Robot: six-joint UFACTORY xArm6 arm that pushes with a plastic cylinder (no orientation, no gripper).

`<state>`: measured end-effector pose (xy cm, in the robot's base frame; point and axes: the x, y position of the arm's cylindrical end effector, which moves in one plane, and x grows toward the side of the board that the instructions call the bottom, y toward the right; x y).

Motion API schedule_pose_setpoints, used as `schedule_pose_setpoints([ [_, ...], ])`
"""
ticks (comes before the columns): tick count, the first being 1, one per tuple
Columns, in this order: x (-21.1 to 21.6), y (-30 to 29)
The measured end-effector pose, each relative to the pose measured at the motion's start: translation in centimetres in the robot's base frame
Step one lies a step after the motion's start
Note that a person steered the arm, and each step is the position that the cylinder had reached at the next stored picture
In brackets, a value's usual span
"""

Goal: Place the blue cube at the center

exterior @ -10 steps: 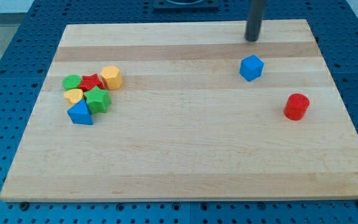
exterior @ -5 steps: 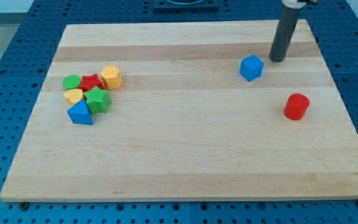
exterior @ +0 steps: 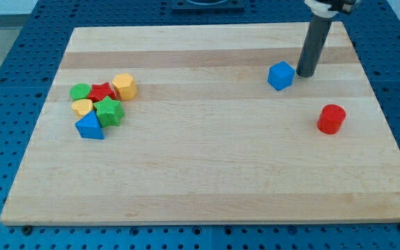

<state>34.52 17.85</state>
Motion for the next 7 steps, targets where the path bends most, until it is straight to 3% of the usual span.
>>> schedule_pose_setpoints([
  [5,0.0,-9.2],
  [6,-0.9,-5.3],
  [7,2.1,-4.2],
])
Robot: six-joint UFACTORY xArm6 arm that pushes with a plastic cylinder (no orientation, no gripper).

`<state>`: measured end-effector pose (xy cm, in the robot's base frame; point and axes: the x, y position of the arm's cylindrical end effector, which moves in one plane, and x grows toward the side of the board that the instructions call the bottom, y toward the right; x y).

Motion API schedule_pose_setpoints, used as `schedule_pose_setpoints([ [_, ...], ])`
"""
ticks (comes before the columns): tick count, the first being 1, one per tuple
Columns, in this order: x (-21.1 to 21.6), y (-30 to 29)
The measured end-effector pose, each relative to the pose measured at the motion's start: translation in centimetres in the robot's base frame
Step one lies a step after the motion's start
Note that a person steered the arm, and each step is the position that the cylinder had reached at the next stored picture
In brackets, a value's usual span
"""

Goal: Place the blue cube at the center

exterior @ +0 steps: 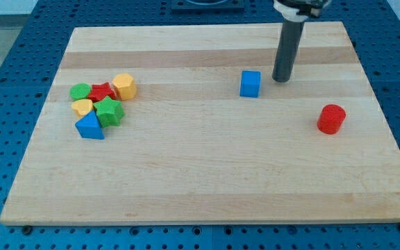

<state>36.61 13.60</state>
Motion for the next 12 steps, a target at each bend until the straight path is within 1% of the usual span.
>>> schedule_pose_setpoints([
  [1,3.0,-1.0],
  [2,3.1,-1.2],
  [3,3.1,-1.2],
  [4,1.9,-1.7],
  [6,0.5,-4.7],
  [8,0.5,-9.5],
  [9,0.5,-10.1],
  [10,0.9,-5.0],
  [12,0.8,7.7],
])
